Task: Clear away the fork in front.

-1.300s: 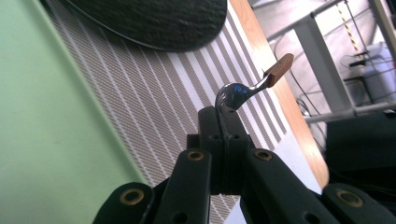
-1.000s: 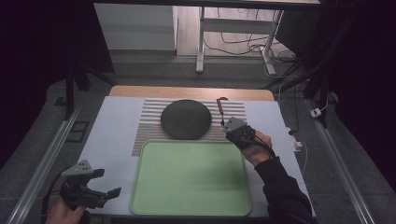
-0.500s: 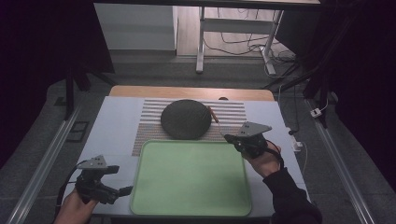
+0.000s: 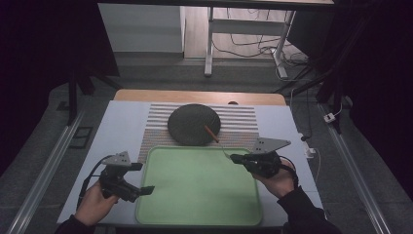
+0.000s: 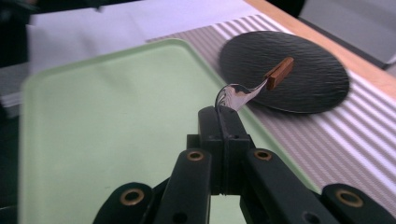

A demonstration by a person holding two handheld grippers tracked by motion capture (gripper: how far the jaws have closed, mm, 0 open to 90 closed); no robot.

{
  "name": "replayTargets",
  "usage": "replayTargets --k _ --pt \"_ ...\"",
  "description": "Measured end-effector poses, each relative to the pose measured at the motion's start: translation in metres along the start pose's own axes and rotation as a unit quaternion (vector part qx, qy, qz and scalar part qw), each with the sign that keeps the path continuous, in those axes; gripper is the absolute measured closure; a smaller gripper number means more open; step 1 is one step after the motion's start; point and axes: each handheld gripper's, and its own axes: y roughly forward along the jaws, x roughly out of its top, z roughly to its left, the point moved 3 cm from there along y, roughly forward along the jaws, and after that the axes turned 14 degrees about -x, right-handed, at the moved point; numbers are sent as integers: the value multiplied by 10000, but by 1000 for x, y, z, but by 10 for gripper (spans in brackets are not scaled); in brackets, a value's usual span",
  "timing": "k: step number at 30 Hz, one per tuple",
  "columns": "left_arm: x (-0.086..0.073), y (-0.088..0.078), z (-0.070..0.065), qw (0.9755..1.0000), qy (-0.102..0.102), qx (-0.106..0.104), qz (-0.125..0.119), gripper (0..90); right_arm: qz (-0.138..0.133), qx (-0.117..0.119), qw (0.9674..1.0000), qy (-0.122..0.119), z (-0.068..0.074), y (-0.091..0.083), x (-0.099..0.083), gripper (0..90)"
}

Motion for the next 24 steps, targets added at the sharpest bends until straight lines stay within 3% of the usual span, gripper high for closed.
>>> replayTargets --k 3,9,14,18,19,21,22,24 --pt "9 8 2 9999 84 -60 63 0 -22 145 9999 15 4 -2 -1 900" --pt "26 23 6 9993 276 -162 210 0 -122 661 9975 195 16 -5 -6 900" --pt "38 33 8 9980 500 -213 336 0 -136 945 9953 154 24 -7 -7 900" --pt "46 40 10 9957 687 -192 591 0 -191 1348 9906 115 33 -8 -7 900" --pt "48 42 10 9948 742 -150 676 0 -191 1348 9906 115 33 -8 -7 900" --pt "52 49 11 9921 898 -98 870 3 -211 1646 9861 113 39 -7 -7 900" --pt "52 49 11 9921 898 -98 870 4 -211 1646 9861 113 39 -7 -7 900" --pt "56 53 10 9906 983 -235 922 2 -188 1887 9819 34 45 -6 -6 900"
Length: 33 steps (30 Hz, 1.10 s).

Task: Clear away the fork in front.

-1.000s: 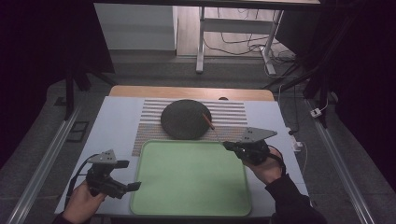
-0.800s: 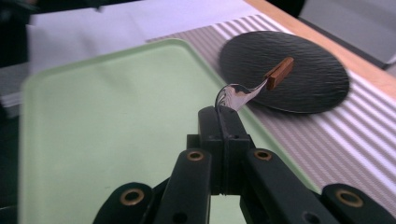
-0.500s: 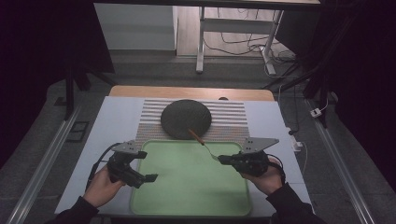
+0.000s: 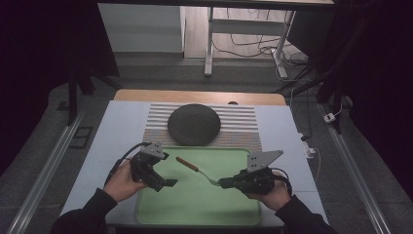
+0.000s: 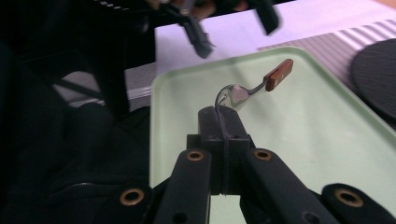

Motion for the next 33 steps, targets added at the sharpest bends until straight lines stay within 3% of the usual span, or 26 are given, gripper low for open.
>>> replayTargets --k 4,6,7,9,13,15,16,19,20,21,23,24,25,26,28,30,31,33 --pt "8 9 -2 9985 411 -298 211 2 37 215 9997 -60 5 3 1 900" --pt "12 14 -4 9967 645 -399 293 9 46 359 9993 -117 8 6 2 900" --pt "15 18 -6 9944 851 -473 415 37 72 466 9988 -161 11 7 2 900" --pt "16 20 -7 9930 963 -482 487 52 77 523 9984 -177 12 8 3 900" --pt "18 25 -12 9862 1357 -568 761 218 121 748 9967 -298 16 9 4 900" --pt "19 26 -14 9821 1529 -679 869 264 116 788 9963 -324 16 9 4 900" --pt "19 27 -16 9792 1645 -695 964 333 108 856 9956 -363 17 9 4 900" --pt "18 29 -18 9771 1716 -719 1035 405 106 927 9948 -405 19 9 5 900" --pt "18 30 -19 9749 1774 -766 1106 473 95 999 9939 -460 20 9 5 900" --pt "18 32 -21 9716 1870 -870 1161 505 103 1016 9935 -494 21 10 5 900" --pt "17 33 -24 9677 1972 -979 1232 556 136 1053 9928 -551 22 10 5 900" --pt "17 33 -24 9677 1972 -979 1232 589 136 1053 9928 -551 22 10 5 900" --pt "17 34 -25 9648 2038 -1049 1290 629 150 1111 9918 -606 24 10 5 900" --pt "17 34 -27 9590 2176 -1163 1397 690 169 1120 9916 -631 24 10 4 900" --pt "16 36 -29 9547 2261 -1234 1489 738 173 1138 9914 -627 24 10 4 900" --pt "16 36 -30 9539 2276 -1257 1502 753 205 1169 9908 -654 24 10 4 900" --pt "15 36 -31 9516 2349 -1241 1544 758 218 1193 9903 -683 25 11 3 900" --pt "15 37 -32 9501 2366 -1285 1574 766 244 1223 9899 -674 24 11 2 898"
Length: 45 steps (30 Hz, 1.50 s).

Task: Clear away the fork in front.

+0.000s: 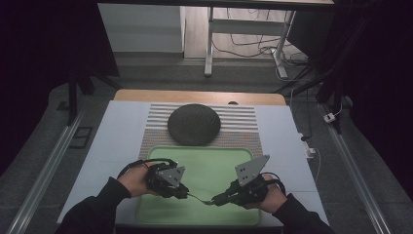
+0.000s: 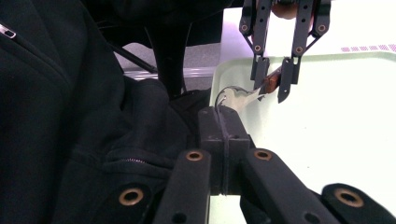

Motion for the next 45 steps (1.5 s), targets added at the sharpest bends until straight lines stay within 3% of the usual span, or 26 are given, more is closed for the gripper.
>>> replayTargets --k 4,6,8,9,12,13,15,18,19,21,25,28,29,33,35,36,38,39,41,42,44,45 --pt "-2 1 -1 10000 17 -17 74 796 67 -386 9992 29 -5 -1 -3 851" --pt "-4 1 -1 9998 -183 18 -21 800 72 -632 9978 177 -9 -2 -5 824" --pt "-4 0 0 9997 -249 25 -11 800 68 -814 9963 268 -12 -3 -6 779" --pt "-6 -1 0 9991 -414 89 -39 800 80 -942 9950 313 -13 -4 -7 755" --pt "-8 -2 0 9985 -538 127 -59 800 76 -1117 9928 436 -15 -6 -7 703" --pt "-9 -2 -1 9979 -612 182 -75 800 109 -1332 9894 575 -17 -7 -8 644" --pt "-12 -4 -2 9961 -811 304 -191 799 118 -1547 9858 649 -18 -8 -10 596" --pt "-13 -5 -3 9946 -918 412 -265 799 176 -1911 9785 758 -19 -11 -12 527" --pt "-13 -5 -3 9946 -918 412 -265 799 176 -1911 9785 758 -19 -11 -12 527" --pt "-14 -6 -4 9924 -1079 487 -323 799 170 -2182 9719 864 -20 -15 -15 458" --pt "-14 -6 -5 9904 -1230 529 -350 799 184 -2438 9635 1086 -19 -20 -19 394" --pt "-15 -6 -6 9862 -1529 538 -348 799 215 -2596 9582 1185 -17 -22 -21 347" --pt "-15 -6 -6 9862 -1529 538 -348 799 200 -2585 9583 1204 -16 -23 -22 337" --pt "-17 -7 -9 9821 -1747 562 -427 799 206 -2695 9546 1251 -12 -28 -25 320" --pt "-17 -7 -11 9787 -1905 598 -487 799 198 -2755 9521 1310 -10 -31 -28 318" --pt "-17 -7 -11 9787 -1905 598 -487 799 187 -2793 9505 1347 -10 -32 -29 312" --pt "-18 -7 -12 9756 -2042 626 -517 799 174 -2892 9467 1410 -8 -35 -32 289" --pt "-18 -6 -13 9724 -2170 663 -553 799 187 -2949 9445 1433 -8 -37 -33 281" --pt "-19 -6 -15 9697 -2263 718 -573 799 183 -3067 9398 1499 -7 -40 -36 262" --pt "-19 -6 -16 9671 -2349 737 -641 799 169 -3108 9377 1542 -6 -42 -38 256" --pt "-19 -6 -16 9657 -2402 758 -639 799 171 -3207 9335 1597 -5 -45 -40 241" --pt "-20 -6 -16 9642 -2457 780 -630 799 207 -3315 9294 1608 -5 -47 -42 234"
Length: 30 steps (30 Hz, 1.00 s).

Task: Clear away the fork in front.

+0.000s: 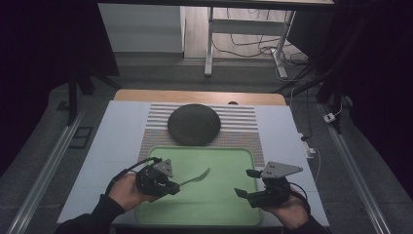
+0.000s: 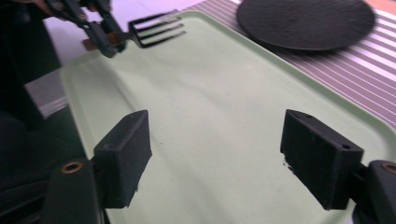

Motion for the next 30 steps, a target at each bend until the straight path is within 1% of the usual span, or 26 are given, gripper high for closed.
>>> replayTargets --k 2,3,4,5,7,8,10,11,12,14,15,16,17,18,19,21,22,23,24,25,26,27,28,29,30 --pt "-2 0 0 9999 -151 42 -53 799 50 -142 9999 -29 -1 -2 -3 213" --pt "-3 -2 1 9995 -304 86 -93 799 67 -196 9998 -31 -2 -3 -4 204" --pt "-3 -2 1 9995 -304 86 -93 799 82 -249 9997 -27 -2 -4 -5 190" --pt "-4 -2 1 9992 -374 113 -110 799 82 -249 9997 -27 -2 -4 -5 190" --pt "-6 -3 1 9983 -533 160 -170 799 115 -372 9992 6 -4 -8 -9 165" --pt "-7 -3 1 9975 -634 186 -233 799 119 -401 9991 28 -4 -9 -10 153" --pt "-9 -5 2 9961 -808 232 -284 799 148 -491 9987 74 -6 -12 -13 132" --pt "-11 -5 2 9952 -894 267 -311 799 148 -491 9987 74 -6 -12 -13 132" --pt "-12 -5 3 9942 -984 292 -327 799 148 -571 9982 132 -7 -14 -15 103" --pt "-14 -5 3 9919 -1163 347 -364 799 156 -600 9979 175 -8 -16 -17 90" --pt "-15 -5 4 9907 -1256 355 -391 799 186 -677 9972 252 -10 -18 -19 70" --pt "-16 -5 4 9896 -1333 363 -405 799 211 -720 9968 276 -10 -19 -21 61" --pt "-19 -4 5 9869 -1495 437 -432 799 230 -764 9963 312 -11 -20 -22 50" --pt "-19 -4 5 9869 -1495 437 -432 798 276 -781 9960 328 -12 -21 -23 40" --pt "-20 -4 6 9855 -1572 478 -430 798 299 -810 9957 344 -12 -22 -25 31" --pt "-22 -3 7 9823 -1735 555 -427 798 327 -844 9952 383 -13 -23 -27 17" --pt "-24 -1 9 9782 -1941 595 -441 798 330 -842 9950 426 -13 -24 -28 17" --pt "-26 -1 11 9757 -2059 598 -452 798 347 -848 9949 432 -13 -25 -28 16" --pt "-26 -1 11 9757 -2059 598 -452 798 351 -853 9947 462 -13 -26 -29 13" --pt "-27 0 12 9729 -2184 601 -463 798 355 -863 9946 462 -13 -27 -30 11" --pt "-30 1 15 9671 -2419 616 -486 798 367 -867 9944 477 -13 -28 -31 11" --pt "-30 1 15 9671 -2419 616 -486 798 388 -871 9943 469 -12 -29 -32 11" --pt "-33 2 17 9604 -2659 663 -503 798 388 -882 9942 485 -12 -29 -32 11" --pt "-34 3 18 9577 -2748 695 -496 798 411 -899 9940 479 -12 -30 -33 11" --pt "-34 3 18 9577 -2748 695 -496 798 411 -899 9940 479 -12 -30 -33 11"
